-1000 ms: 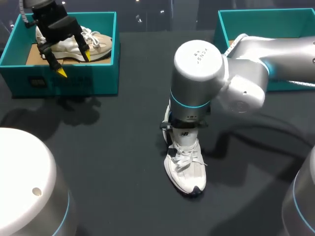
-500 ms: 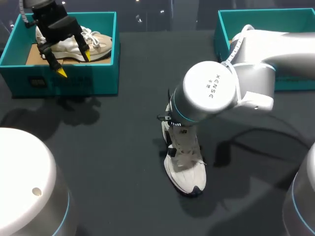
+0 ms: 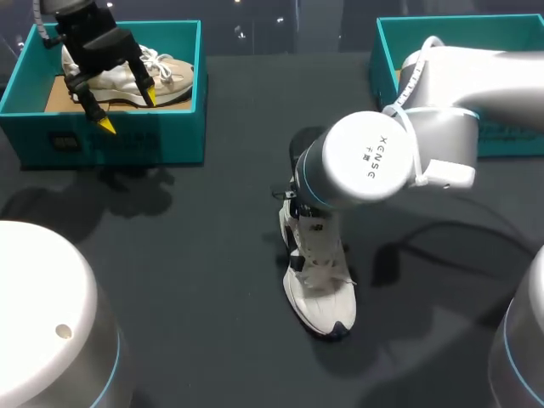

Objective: Take the shoe out of the shoebox, open the shoe tongue, remove and reinsert the insole, then place the shoe into the shoebox

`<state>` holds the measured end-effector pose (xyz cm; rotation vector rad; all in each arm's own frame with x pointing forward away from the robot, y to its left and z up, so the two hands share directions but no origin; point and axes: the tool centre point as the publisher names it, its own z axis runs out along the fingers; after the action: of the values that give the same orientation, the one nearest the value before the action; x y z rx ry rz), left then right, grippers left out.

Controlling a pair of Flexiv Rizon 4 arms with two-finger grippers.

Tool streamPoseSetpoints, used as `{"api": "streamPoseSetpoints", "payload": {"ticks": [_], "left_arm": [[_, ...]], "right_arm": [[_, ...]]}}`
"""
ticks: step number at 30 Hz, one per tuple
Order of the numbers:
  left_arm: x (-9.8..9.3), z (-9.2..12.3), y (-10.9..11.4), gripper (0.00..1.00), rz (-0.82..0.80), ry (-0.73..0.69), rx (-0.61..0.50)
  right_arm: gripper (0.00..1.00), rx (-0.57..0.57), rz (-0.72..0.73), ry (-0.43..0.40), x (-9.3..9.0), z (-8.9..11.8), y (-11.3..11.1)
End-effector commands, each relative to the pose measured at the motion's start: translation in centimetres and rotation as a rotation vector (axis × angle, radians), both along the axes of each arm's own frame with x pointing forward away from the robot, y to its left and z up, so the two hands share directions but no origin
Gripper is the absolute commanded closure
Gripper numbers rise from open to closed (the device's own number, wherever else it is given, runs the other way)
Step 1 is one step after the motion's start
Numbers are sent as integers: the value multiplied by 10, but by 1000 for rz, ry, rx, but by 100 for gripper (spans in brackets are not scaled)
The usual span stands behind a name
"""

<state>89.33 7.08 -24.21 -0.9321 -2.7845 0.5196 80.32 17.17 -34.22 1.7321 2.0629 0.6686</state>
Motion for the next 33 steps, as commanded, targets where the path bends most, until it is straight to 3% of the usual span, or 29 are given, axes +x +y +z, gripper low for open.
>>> {"api": "streamPoseSetpoints", "payload": {"ticks": [1, 9, 13, 16, 21, 27, 30, 33], "left_arm": [[0, 0, 0, 0, -1, 0, 2], [0, 0, 0, 0, -1, 0, 2], [0, 0, 0, 0, -1, 0, 2], [0, 0, 0, 0, -1, 0, 2], [0, 0, 0, 0, -1, 0, 2], [0, 0, 0, 0, -1, 0, 2], [0, 0, 0, 0, -1, 0, 2], [0, 0, 0, 0, -1, 0, 2]], "right_arm": [[100, -11, -4, 34, 15, -21, 6], [100, -29, -48, 156, 24, -63, -3], [100, -2, -56, 213, 20, -82, -7], [100, 1, -60, 271, 11, -94, -8], [100, 3, -67, 365, -25, -111, -10], [100, -19, -84, 436, -60, -115, -13], [100, -29, -95, 442, -63, -111, -14], [100, -31, -88, 394, -60, -95, -11]]}}
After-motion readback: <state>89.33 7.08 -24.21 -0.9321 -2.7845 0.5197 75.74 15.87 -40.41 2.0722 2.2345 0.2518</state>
